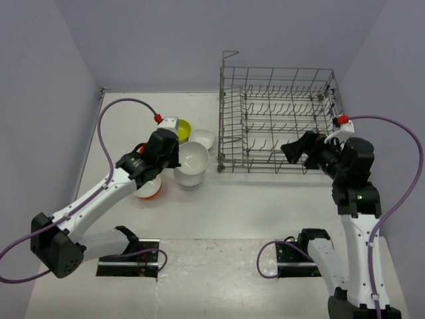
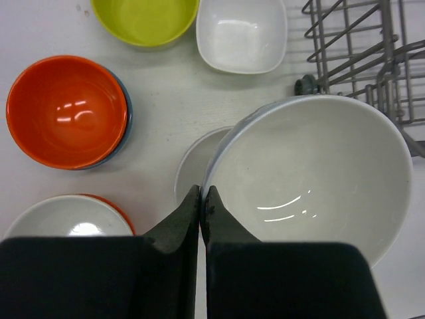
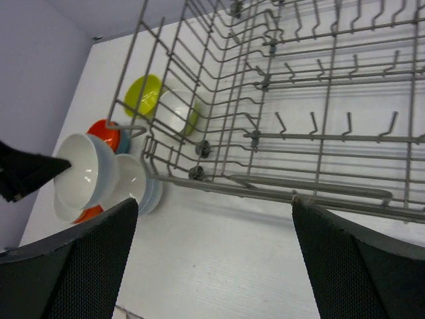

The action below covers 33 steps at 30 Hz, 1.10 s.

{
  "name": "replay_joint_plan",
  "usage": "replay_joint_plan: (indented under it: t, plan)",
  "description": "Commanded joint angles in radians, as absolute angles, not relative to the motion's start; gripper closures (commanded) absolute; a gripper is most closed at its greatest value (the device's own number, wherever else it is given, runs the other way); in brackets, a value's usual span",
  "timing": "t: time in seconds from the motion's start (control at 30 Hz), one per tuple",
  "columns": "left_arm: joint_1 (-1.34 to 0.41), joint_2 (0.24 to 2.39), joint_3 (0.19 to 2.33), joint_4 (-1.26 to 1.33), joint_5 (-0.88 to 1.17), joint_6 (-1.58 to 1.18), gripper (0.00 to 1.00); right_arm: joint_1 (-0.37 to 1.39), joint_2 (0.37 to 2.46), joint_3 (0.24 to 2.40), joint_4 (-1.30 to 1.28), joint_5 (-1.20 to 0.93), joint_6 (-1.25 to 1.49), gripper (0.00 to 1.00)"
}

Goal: Load the bowls into the dish rack

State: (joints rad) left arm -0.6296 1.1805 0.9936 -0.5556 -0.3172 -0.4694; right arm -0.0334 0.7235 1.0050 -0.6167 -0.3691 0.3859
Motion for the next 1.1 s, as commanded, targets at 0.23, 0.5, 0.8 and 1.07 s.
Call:
replay_joint_plan:
  t: [0.23,0.5,0.8,1.07]
  plan:
    - [-0.641,1.011,1.074,-0.462,-0.302,-0.463,1.0,0.335,0.791,1.067,-0.546,-0.473,0.337,0.01]
    - [-0.646,0.985,1.115,-0.469,-0.38,-0.511,1.0,0.79,1.115,1.33,-0.551,0.117,0.405,0.01]
    - [-0.65,1.014,1.173,-0.488,-0.474,-0.572,1.0,0.971,1.526,1.753,-0.726,0.468,0.325,0.01]
    - [-0.65,1.037,1.215,-0.483,-0.518,-0.603,1.0,0.98,1.739,1.94,-0.813,0.611,0.325,0.19]
